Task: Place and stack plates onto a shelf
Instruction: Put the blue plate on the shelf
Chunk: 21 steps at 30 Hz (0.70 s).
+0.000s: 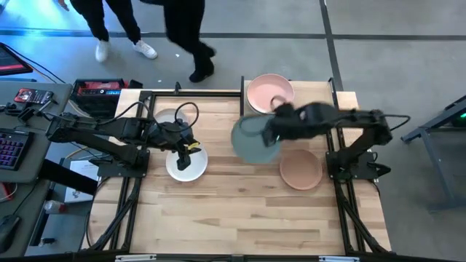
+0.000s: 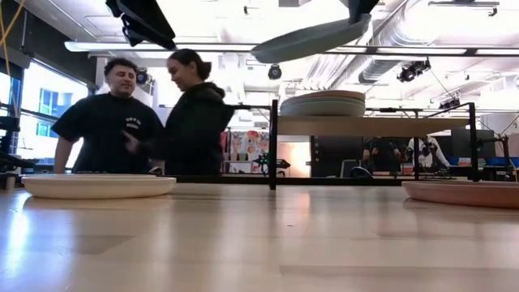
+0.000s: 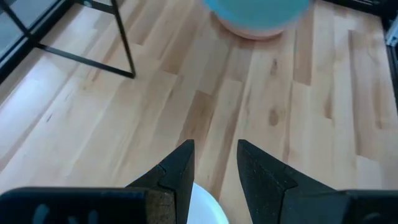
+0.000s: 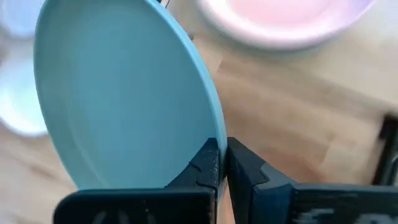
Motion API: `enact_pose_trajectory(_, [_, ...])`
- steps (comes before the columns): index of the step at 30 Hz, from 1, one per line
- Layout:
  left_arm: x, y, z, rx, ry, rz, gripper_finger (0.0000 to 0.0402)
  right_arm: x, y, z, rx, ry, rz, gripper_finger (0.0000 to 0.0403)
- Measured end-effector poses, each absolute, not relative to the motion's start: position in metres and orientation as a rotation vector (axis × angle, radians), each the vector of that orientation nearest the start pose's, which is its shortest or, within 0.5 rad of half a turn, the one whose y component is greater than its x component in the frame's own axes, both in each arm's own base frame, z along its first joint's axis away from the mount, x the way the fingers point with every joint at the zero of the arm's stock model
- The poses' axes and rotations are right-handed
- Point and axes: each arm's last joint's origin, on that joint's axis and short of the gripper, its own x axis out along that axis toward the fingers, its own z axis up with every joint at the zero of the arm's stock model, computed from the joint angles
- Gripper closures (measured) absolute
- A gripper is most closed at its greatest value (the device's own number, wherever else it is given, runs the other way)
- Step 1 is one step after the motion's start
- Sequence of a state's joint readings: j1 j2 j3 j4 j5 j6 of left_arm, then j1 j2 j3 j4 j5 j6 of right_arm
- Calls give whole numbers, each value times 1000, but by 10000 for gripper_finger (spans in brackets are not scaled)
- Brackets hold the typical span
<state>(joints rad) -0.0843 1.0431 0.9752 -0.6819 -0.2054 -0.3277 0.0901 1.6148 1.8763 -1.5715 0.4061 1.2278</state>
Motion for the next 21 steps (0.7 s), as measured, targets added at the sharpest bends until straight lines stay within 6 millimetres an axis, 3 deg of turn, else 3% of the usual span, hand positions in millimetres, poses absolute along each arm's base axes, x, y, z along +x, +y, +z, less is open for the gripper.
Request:
enact_pose_trajectory(11, [205, 18, 309, -235, 698, 387, 291, 206, -67, 442, 661, 684, -1176, 403])
enact_pose_trajectory(21, [202, 43, 310, -279, 680, 505, 291, 160, -114, 454, 618, 638, -1400, 403])
